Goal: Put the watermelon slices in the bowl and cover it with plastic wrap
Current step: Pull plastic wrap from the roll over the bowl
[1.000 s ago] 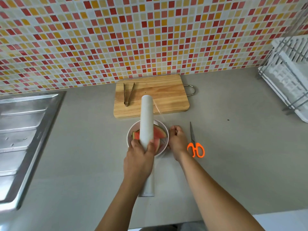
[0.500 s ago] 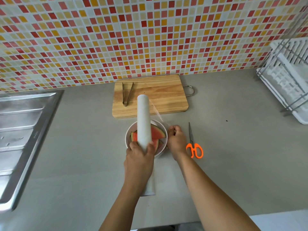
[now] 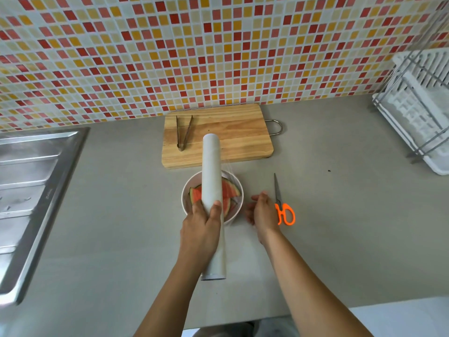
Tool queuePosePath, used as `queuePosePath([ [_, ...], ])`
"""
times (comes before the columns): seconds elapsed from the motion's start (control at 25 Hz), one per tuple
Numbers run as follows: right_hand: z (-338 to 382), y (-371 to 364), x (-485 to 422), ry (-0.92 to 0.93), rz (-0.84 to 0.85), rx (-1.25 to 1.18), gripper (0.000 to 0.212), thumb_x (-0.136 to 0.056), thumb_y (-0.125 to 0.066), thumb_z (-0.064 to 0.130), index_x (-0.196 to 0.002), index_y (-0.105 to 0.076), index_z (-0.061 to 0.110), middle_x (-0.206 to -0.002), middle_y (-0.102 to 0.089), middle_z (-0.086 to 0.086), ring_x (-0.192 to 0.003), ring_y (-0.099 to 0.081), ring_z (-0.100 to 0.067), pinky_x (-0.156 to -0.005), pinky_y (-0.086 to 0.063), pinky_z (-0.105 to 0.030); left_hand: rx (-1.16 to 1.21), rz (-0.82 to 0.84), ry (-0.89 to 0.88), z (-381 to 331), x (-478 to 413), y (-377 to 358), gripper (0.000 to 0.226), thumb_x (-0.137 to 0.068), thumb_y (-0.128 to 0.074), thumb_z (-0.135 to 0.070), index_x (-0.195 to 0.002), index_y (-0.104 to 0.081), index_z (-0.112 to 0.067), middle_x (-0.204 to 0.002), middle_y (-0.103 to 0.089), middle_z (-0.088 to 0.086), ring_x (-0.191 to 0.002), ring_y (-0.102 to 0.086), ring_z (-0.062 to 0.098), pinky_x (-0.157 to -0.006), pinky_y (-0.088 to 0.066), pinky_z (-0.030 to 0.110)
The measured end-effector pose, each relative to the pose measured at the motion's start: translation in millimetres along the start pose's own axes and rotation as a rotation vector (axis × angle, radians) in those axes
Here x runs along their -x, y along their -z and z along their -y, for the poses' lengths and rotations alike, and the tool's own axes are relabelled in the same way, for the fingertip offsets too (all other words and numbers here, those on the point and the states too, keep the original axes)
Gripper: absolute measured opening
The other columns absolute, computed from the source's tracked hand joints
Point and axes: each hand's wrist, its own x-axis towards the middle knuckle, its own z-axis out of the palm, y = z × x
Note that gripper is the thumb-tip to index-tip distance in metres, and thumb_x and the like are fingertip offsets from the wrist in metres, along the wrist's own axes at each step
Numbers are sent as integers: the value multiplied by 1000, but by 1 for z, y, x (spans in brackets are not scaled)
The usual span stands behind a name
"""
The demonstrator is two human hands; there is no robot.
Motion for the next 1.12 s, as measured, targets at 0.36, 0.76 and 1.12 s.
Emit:
queuePosePath([
  [0.36, -35, 5, 64, -140, 142, -78, 28, -94, -45, 33, -75, -58, 17, -66, -60, 2, -54, -53, -10, -45, -44, -18, 154, 65, -3, 15, -6, 13, 44, -92, -43, -49, -130, -52, -28, -112, -60, 2, -96, -59, 22, -84, -49, 39],
  [0.76, -36, 14, 92, -238, 462, -15, 22, -86, -59, 41, -84, -71, 23, -75, -72, 16, -74, -64, -3, -58, -48, -19, 420, 274, 31, 25, -12, 28, 25, -94, -47, -43, -103, -65, -27, -87, -69, 5, -68, -67, 17, -57, -51, 28],
  [1.12, -43, 18, 101, -274, 548, -110, 16, -93, -52, 17, -77, -56, 19, -68, -71, 9, -65, -67, -5, -58, -51, -19, 405, 269, 31, 28, -11, 27, 28, -94, -45, -46, -101, -65, -28, -83, -65, -2, -67, -62, 14, -56, -48, 26],
])
